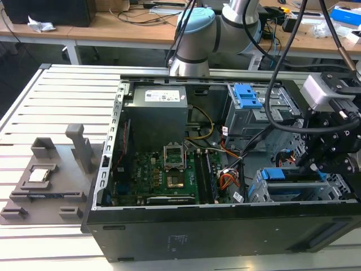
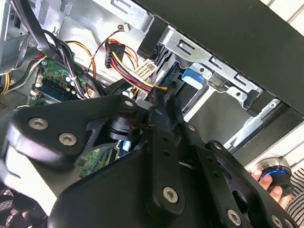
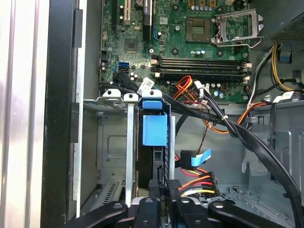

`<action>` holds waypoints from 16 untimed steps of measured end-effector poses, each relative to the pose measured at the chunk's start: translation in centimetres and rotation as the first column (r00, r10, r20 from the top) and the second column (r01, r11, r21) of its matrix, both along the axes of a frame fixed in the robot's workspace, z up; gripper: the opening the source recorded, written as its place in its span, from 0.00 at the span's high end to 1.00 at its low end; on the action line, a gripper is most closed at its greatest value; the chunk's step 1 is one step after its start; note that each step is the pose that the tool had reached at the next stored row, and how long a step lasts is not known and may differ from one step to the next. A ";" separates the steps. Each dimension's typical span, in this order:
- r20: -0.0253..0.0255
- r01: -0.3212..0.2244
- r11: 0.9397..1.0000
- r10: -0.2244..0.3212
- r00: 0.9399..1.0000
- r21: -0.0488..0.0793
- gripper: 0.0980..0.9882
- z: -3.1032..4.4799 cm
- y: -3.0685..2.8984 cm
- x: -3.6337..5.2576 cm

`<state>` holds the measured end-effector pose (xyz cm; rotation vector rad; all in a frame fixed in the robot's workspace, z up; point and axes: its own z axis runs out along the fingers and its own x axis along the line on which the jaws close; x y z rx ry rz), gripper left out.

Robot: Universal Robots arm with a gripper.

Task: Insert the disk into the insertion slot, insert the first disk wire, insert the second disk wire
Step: 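Insert the first disk wire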

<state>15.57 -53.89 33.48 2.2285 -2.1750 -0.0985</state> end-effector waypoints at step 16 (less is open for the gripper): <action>0.000 0.000 1.000 0.000 1.000 -0.001 0.99 5.12 0.44 -0.01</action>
